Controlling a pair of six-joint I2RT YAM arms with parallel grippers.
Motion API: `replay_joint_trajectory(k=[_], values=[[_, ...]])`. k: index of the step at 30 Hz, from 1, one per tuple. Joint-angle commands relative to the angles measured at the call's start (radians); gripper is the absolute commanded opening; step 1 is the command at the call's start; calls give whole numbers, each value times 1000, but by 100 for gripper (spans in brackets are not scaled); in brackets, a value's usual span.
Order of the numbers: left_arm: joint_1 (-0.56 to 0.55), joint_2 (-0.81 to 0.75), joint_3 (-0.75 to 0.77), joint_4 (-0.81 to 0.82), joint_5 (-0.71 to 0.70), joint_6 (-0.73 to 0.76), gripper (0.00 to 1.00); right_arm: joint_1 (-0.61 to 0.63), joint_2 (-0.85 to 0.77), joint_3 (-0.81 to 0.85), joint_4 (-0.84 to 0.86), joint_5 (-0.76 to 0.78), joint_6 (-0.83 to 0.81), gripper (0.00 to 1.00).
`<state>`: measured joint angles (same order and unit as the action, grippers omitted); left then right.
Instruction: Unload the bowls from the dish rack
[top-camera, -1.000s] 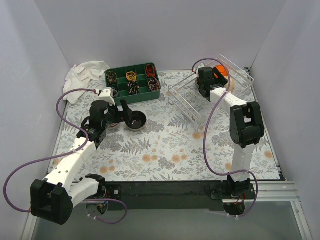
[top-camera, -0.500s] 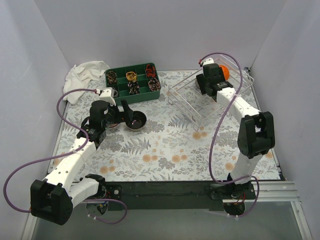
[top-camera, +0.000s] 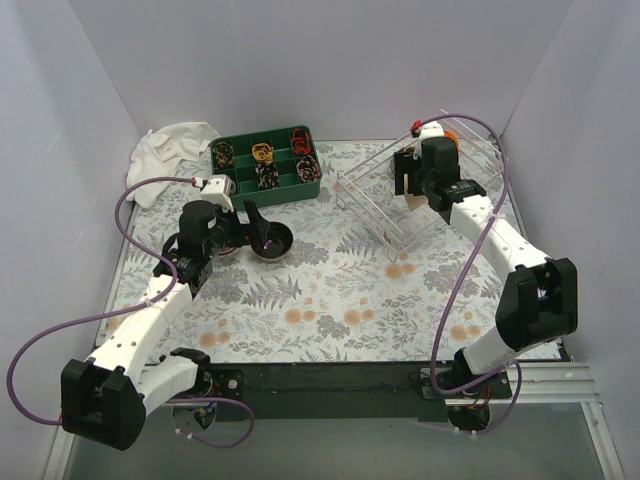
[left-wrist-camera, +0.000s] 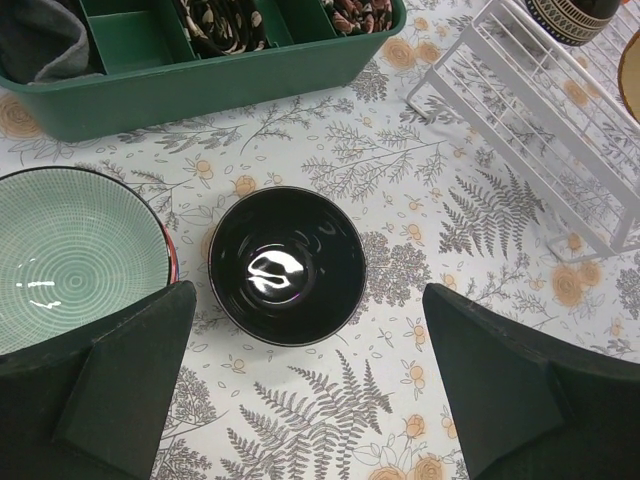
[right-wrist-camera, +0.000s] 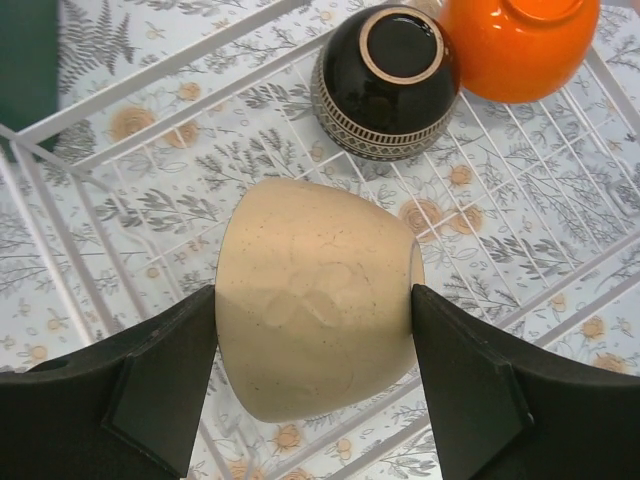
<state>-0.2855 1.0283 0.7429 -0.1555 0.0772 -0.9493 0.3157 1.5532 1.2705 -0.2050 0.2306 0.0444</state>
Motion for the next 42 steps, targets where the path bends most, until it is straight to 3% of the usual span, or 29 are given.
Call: replay_joint_trajectory(k=[1, 15, 25, 42], values=[[-4, -20, -2, 16, 42, 4, 98, 0, -88, -17, 163, -98, 69, 34], [-6, 35, 29, 48, 222, -80, 98, -1, -142, -109, 266, -171, 153, 34], [-4, 35, 16, 53, 220, -68, 98, -38, -68, -138, 295, -172, 189, 33], [-6, 29, 9, 45, 220, -54, 98, -162, -41, -171, 352, -364, 353, 28]])
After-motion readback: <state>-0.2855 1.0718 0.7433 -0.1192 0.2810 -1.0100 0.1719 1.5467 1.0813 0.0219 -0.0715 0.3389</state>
